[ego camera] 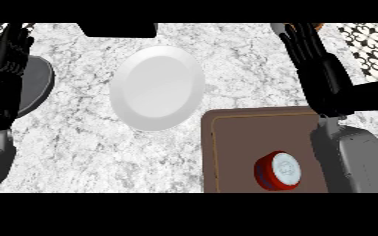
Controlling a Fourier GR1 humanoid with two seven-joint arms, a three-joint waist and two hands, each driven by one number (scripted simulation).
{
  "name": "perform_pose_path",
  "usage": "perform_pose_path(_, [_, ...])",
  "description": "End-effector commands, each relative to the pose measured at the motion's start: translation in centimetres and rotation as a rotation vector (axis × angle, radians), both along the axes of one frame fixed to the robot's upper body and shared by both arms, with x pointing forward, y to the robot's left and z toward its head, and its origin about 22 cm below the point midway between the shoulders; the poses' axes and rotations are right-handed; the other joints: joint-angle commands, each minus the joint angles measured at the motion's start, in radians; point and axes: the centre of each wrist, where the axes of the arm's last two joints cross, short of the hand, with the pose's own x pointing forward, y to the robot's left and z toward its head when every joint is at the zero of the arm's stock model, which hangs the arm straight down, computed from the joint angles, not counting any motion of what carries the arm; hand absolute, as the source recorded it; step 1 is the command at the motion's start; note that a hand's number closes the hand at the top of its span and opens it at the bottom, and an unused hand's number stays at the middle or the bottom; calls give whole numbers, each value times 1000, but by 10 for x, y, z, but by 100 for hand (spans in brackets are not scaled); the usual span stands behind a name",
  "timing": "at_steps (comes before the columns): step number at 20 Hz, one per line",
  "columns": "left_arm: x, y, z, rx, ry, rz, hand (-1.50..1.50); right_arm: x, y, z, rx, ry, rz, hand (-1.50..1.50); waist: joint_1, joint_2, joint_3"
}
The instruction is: Pick the can from the tray and place it in the plate
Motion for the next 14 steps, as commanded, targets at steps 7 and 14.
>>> perform_pose_path(7, [-29,-3,-89,-145,310,-34,0,-8,8,-9,-603,85,-85,150,-25,4,-44])
perform_pose_path(14, [-39,4,-123,-242,391,-78,0,-104,93,-77,-215,2,-364,-150,-35,8,9])
